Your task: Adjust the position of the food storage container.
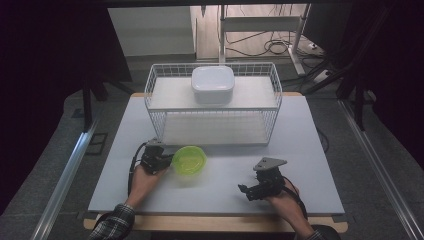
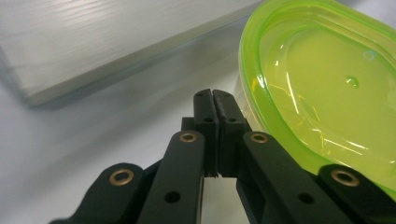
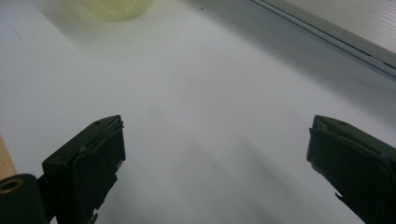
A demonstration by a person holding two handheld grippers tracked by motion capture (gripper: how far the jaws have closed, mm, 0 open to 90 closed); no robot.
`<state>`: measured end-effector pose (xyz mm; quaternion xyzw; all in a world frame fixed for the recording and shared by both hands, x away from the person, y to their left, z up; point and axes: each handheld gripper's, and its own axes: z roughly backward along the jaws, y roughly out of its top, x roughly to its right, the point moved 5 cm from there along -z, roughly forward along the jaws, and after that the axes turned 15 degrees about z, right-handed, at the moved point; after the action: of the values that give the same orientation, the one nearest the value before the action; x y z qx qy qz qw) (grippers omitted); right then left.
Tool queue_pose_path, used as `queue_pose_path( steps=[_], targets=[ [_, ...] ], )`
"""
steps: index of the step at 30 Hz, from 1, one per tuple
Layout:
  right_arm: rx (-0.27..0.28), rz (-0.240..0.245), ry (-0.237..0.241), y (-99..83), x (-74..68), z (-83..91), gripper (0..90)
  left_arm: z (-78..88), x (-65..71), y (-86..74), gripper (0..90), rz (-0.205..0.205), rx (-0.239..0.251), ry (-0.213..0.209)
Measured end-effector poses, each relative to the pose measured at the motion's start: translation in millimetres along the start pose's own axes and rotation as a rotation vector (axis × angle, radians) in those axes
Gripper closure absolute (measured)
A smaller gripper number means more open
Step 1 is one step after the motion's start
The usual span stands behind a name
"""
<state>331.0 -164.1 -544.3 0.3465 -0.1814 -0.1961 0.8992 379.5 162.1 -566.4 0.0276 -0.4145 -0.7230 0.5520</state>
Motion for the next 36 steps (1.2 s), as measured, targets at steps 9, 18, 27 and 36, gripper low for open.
queue_pose_path(
  steps=[9, 18, 27, 36],
  targets=[
    [-0.003, -0.002, 0.002, -0.3, -0.2, -0.2, 4.6, -17.7, 23.3, 5.1, 89.5, -0.056, -0.023, -0.030],
    [-0.004, -0.001, 0.003, -0.4, -0.5, 0.1, 4.6, -31.7, 46.8, 3.1, 89.5, -0.108, -0.062, -0.062],
    [-0.007, 0.000, 0.005, -0.6, -0.7, -0.1, 4.6, -39.1, 61.6, 0.0, 89.4, -0.134, -0.074, -0.078],
    [-0.003, 0.002, 0.002, -0.5, 0.0, 1.6, 4.6, -22.4, 53.6, 5.0, 75.2, -0.146, -0.023, -0.038]
  ],
)
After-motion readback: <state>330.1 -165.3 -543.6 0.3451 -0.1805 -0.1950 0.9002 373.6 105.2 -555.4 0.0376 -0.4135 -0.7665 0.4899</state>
